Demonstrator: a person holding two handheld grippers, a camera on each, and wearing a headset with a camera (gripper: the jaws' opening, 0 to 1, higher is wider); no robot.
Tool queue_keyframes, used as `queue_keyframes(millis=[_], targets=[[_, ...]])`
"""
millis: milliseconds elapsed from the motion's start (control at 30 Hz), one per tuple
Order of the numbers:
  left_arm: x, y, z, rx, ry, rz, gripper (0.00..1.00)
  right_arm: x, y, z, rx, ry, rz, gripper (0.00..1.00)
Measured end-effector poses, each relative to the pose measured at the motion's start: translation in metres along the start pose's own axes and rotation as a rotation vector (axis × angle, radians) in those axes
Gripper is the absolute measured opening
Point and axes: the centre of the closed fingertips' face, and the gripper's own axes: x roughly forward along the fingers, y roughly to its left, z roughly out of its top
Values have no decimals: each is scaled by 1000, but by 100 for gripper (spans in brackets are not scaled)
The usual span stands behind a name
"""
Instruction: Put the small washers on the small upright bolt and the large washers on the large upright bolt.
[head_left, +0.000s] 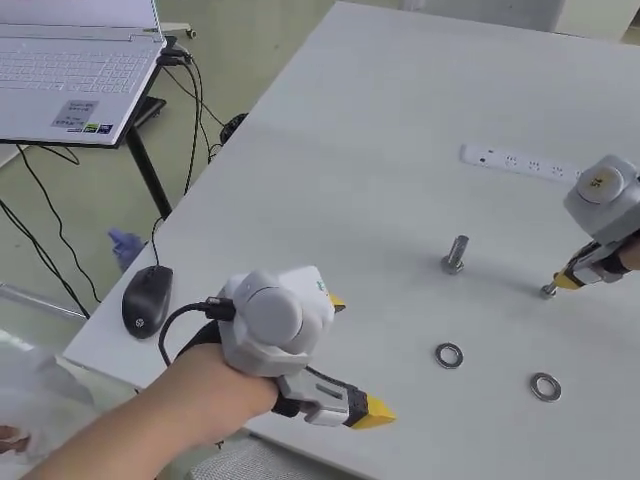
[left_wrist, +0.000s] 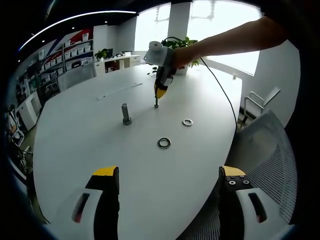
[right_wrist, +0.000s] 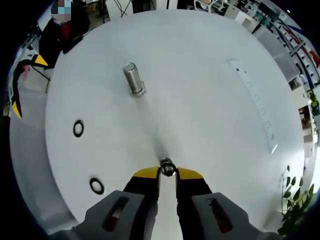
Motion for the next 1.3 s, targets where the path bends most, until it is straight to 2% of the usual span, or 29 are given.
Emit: queue_keyframes(millis=[1067, 1300], targets=[[0, -4, -4, -6, 12, -6, 81, 23, 2, -4, -17, 22, -4, 13], [-1, -1, -4, -5, 14, -2, 81, 25, 2, -4, -20, 26, -5, 13]])
